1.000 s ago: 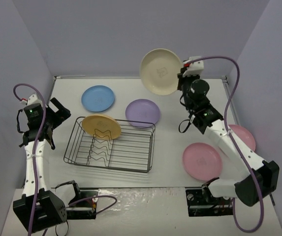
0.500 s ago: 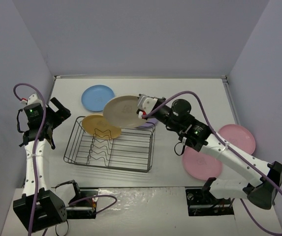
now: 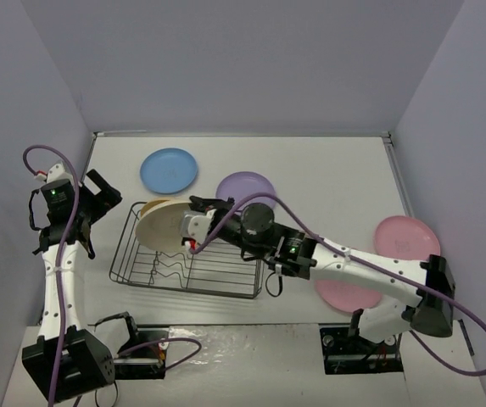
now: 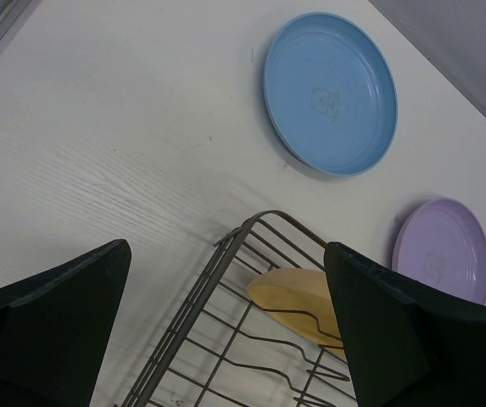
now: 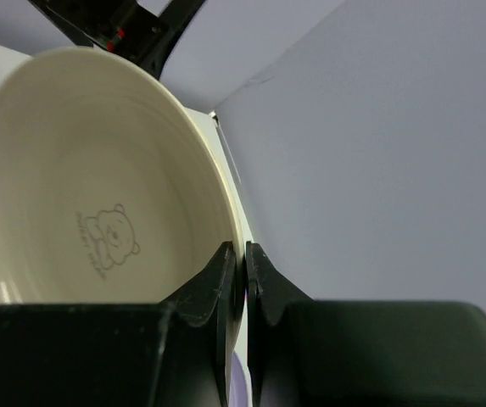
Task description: Load the plates into the dish rack
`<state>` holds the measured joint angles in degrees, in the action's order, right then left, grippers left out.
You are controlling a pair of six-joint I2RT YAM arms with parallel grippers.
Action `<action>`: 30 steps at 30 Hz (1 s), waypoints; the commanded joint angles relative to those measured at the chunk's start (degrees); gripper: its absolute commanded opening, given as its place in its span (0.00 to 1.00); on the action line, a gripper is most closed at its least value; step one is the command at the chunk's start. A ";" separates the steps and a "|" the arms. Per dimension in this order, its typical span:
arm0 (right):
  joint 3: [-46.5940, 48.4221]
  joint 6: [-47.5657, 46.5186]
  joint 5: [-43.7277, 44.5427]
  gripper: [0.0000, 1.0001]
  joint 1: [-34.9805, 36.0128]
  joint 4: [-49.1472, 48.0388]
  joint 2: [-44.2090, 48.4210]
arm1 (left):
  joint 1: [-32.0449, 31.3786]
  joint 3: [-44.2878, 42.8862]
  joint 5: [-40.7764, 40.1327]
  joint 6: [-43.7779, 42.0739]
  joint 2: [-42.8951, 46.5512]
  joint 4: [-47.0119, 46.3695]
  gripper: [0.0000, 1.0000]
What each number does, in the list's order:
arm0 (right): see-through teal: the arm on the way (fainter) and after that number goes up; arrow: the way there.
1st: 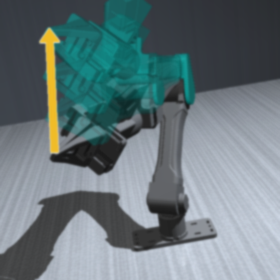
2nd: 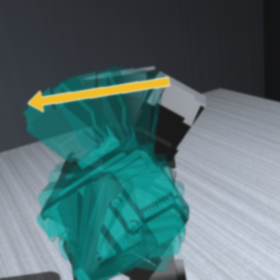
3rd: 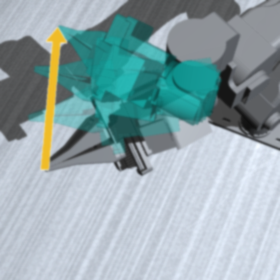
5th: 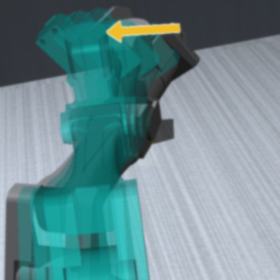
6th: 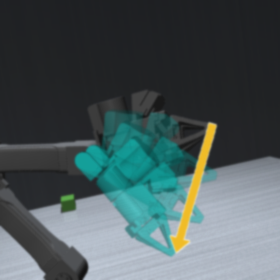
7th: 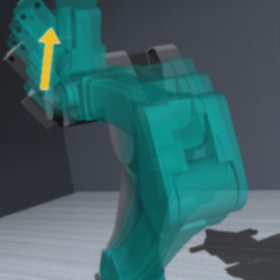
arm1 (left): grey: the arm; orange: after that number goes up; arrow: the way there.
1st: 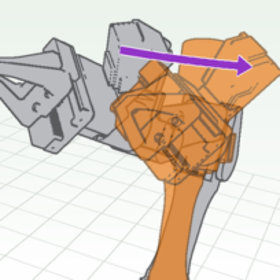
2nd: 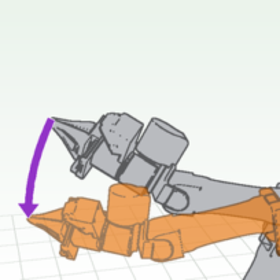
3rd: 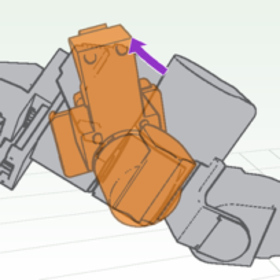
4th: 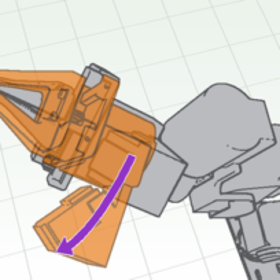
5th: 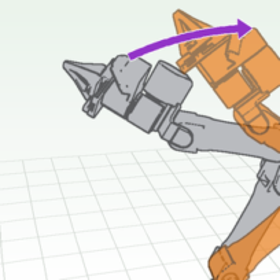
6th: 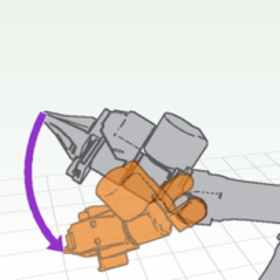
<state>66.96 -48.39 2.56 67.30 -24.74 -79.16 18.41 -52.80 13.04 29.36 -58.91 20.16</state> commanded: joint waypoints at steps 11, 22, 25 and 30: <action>-1.61 -13.61 27.32 0.00 9.89 -34.94 -12.87 | 0.39 -1.90 -1.36 -0.04 1.77 -2.07 0.97; -2.42 -25.98 31.82 0.00 11.71 -46.37 -20.60 | 0.39 -2.11 -1.76 -0.19 1.72 -1.82 0.97; -3.00 -26.57 31.25 0.00 11.78 -47.44 -20.60 | 0.39 -2.14 -1.79 -0.19 1.71 -1.72 0.97; -3.30 -29.09 31.63 0.00 11.98 -51.22 -22.21 | 0.39 -2.19 -1.79 -0.39 1.69 -1.65 0.97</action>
<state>62.37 -74.07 32.83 78.87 -63.97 -102.13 18.41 -52.80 11.70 29.34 -58.48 20.40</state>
